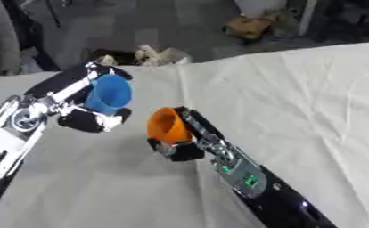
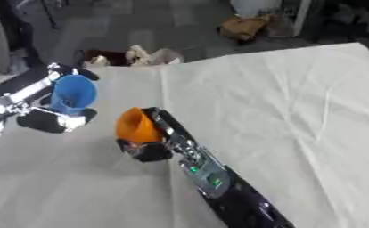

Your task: Pour the contents of one cup into another cup.

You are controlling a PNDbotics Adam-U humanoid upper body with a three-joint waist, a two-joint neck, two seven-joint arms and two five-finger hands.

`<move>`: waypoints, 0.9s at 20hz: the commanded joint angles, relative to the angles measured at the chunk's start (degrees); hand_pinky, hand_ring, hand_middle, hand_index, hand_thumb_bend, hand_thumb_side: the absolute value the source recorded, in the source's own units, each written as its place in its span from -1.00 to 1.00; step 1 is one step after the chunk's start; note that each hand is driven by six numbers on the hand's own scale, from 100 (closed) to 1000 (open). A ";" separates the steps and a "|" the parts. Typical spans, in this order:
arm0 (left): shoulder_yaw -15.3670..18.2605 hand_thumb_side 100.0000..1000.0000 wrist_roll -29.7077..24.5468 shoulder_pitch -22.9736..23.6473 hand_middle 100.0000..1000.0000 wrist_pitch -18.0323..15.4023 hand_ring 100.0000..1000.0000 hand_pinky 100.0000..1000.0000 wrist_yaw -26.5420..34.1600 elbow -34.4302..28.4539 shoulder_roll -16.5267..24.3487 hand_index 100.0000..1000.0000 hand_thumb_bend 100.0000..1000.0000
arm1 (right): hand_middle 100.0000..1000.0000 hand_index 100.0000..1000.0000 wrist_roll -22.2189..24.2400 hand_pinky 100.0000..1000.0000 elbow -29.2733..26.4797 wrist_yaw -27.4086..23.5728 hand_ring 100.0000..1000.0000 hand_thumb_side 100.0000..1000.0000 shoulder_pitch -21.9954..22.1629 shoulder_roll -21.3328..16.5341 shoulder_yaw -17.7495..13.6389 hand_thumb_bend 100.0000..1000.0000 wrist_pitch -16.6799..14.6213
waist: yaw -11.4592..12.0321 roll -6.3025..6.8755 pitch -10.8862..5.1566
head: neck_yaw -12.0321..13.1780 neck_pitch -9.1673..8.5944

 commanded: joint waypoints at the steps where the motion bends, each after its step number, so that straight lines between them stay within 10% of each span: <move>1: 0.15 -0.62 -0.46 -2.00 -0.29 -1.17 -0.05 -1.00 -2.76 0.76 0.80 0.66 -1.00 | -0.54 -0.19 0.40 0.14 -1.42 -0.40 -0.39 -0.81 -1.23 0.45 0.26 -1.00 -0.12 | -0.09 -0.06 -1.26 | 0.22 0.12; 18: -1.09 -0.66 -1.71 -6.45 -0.34 -4.28 -0.12 -1.00 -8.63 3.83 -3.85 0.64 -1.00 | -0.54 -0.18 2.48 0.14 -0.76 -0.52 -0.38 -0.80 -2.01 3.09 1.90 -1.00 -0.91 | -0.54 -0.24 -1.21 | 0.72 0.04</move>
